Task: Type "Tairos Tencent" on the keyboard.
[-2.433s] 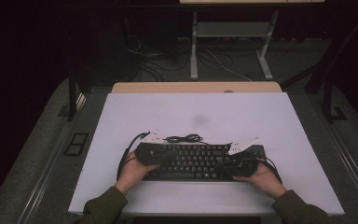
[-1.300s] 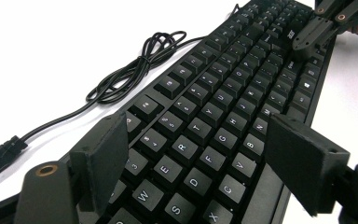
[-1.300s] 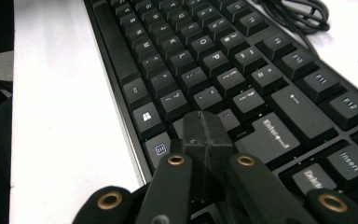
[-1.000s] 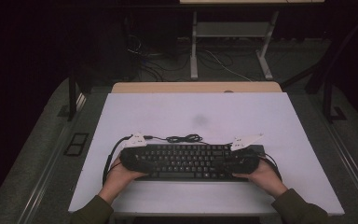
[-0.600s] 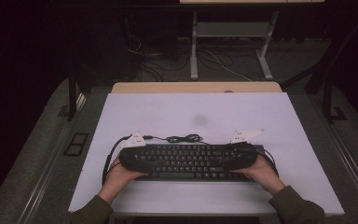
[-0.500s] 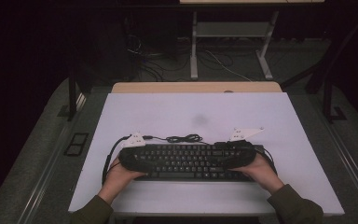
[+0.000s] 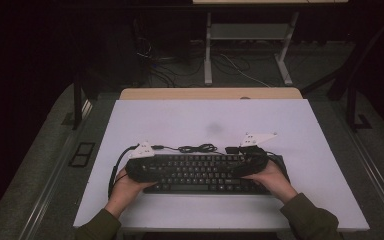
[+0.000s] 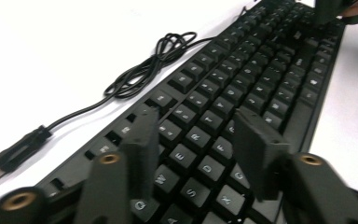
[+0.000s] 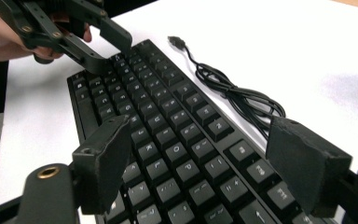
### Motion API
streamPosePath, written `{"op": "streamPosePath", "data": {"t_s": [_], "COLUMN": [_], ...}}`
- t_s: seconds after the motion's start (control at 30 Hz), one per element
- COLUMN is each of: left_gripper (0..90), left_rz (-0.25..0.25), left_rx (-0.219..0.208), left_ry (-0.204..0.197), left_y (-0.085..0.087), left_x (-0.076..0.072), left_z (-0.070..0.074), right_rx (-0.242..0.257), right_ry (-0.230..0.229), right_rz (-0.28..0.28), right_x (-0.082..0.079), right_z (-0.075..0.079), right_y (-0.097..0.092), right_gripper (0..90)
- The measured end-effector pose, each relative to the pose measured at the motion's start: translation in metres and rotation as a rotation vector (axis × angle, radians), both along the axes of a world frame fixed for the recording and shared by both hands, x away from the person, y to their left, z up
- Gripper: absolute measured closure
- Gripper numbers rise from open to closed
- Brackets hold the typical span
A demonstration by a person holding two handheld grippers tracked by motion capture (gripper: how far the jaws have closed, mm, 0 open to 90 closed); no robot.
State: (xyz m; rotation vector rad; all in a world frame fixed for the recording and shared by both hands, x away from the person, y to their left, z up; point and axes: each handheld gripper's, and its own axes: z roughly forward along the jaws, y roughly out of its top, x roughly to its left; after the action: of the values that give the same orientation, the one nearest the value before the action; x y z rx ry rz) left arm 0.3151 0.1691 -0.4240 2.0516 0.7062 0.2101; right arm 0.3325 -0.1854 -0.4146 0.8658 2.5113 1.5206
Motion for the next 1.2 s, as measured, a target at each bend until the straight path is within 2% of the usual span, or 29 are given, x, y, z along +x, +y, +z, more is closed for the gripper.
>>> {"op": "streamPosePath", "data": {"t_s": [0.1, 0.23, 0.33, 0.73, 1.07, 1.1, 1.2], "left_gripper": [66.9, 81.7, 89.2, 89.4, 89.4, 89.4, 89.4], "left_rz": [0.011, 0.019, 0.012, -0.031, -0.036, -0.036, -0.037], "left_rx": [0.015, 0.013, 0.024, 0.071, 0.078, 0.067, 0.078], "left_ry": [-0.003, 0.008, 0.023, 0.04, 0.05, 0.055, 0.048], "left_y": [0.002, 0.005, 0.004, -0.011, -0.013, -0.013, -0.014], "left_x": [0.002, 0.006, 0.008, 0.012, 0.013, 0.013, 0.013], "left_z": [-0.002, -0.003, -0.005, -0.012, -0.015, -0.016, -0.015], "right_rx": [0.009, 0.006, 0.005, -0.011, -0.012, -0.012, -0.013], "right_ry": [-0.005, -0.013, -0.015, -0.022, -0.023, -0.022, -0.022], "right_rz": [0.006, 0.012, 0.013, 0.022, 0.023, 0.022, 0.02], "right_x": [0.001, 0.001, 0.0, -0.001, -0.001, -0.001, -0.001], "right_z": [0.001, 0.0, -0.001, -0.003, -0.003, -0.003, -0.003], "right_y": [0.003, 0.006, 0.006, 0.006, 0.006, 0.006, 0.006], "right_gripper": [21.4, 20.9, 20.9, 20.7, 20.7, 20.7, 20.7]}}
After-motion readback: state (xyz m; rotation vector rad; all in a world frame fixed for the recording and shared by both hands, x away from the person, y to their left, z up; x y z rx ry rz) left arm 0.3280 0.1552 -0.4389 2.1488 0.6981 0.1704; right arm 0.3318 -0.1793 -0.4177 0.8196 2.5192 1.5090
